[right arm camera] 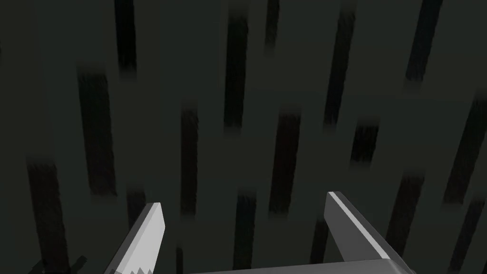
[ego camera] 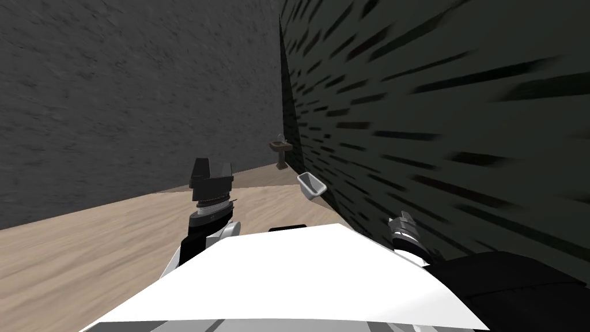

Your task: Pull the door open

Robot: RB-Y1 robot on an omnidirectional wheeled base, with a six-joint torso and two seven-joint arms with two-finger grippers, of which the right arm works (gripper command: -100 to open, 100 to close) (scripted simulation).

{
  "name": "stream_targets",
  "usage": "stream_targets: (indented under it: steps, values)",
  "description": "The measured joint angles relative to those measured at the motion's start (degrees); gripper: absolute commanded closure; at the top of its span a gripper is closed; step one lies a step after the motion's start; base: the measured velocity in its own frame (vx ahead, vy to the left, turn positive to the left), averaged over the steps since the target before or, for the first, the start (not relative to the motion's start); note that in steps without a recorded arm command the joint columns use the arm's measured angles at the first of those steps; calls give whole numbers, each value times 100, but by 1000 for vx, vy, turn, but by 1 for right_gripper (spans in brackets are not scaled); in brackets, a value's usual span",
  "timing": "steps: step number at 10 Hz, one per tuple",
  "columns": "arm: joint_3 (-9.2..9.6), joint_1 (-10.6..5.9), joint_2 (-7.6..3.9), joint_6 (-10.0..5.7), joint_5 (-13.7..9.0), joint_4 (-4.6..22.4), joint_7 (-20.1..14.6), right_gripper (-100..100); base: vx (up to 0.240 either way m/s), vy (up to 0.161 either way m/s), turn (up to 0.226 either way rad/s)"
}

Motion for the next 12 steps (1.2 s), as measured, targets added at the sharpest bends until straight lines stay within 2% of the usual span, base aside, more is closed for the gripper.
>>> stream_targets:
  steps: [6, 12]
  values:
    - [-300, -60, 89, 219, -678, 293, 665, -100, -100, 47, -288]
    - [-598, -130, 182, 446, -1351, 592, 1329, -100, -112, 27, -328]
